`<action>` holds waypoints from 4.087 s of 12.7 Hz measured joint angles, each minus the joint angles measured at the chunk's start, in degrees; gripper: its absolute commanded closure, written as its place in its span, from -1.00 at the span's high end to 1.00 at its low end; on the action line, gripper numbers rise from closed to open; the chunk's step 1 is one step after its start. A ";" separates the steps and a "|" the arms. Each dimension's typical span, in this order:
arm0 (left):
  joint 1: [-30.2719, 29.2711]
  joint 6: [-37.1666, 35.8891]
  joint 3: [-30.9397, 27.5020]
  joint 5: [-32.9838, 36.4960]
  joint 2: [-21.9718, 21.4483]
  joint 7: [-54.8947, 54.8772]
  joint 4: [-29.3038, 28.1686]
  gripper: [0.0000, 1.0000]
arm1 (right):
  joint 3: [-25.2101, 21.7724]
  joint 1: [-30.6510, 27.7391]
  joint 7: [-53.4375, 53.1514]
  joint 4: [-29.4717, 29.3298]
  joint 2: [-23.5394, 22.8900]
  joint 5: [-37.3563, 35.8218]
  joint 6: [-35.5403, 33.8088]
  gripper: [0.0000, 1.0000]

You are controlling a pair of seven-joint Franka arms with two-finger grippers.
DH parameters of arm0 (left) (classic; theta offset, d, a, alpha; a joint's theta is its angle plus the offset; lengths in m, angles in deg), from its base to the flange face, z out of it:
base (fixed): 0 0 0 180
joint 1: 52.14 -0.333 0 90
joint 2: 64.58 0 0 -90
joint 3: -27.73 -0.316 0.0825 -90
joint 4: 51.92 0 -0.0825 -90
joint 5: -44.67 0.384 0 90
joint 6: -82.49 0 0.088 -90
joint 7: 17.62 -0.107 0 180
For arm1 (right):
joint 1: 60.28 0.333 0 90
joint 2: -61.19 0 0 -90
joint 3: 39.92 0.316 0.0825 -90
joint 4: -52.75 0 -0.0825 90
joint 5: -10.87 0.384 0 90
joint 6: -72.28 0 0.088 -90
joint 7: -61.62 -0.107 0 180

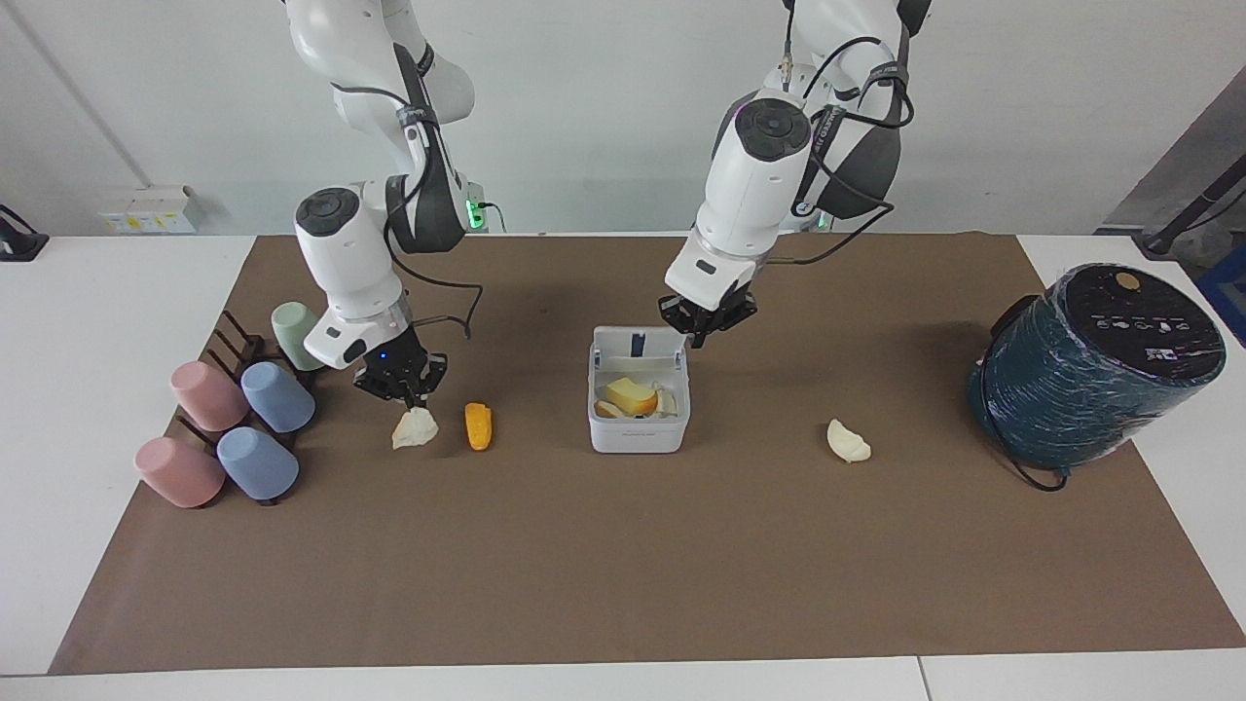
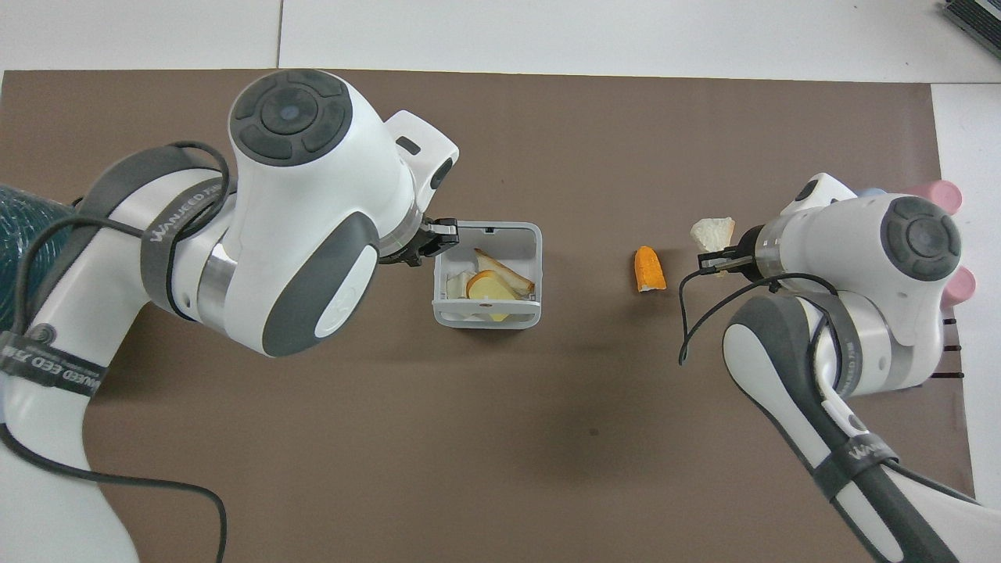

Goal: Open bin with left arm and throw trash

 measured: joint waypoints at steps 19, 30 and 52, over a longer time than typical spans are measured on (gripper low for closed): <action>-21.63 22.87 -0.08 0.32 -4.23 -22.66 -17.37 1.00 | 10.78 13.47 -21.70 -20.74 -11.53 2.42 -5.25 -1.00; -22.52 37.96 0.51 0.32 1.03 -23.25 -29.29 1.00 | 10.68 15.53 -22.91 -20.70 -14.10 2.46 -2.93 1.00; -14.59 21.41 1.51 0.27 4.05 -10.06 -9.92 -1.00 | 9.75 -3.05 3.50 -5.20 -9.76 -0.44 2.88 1.00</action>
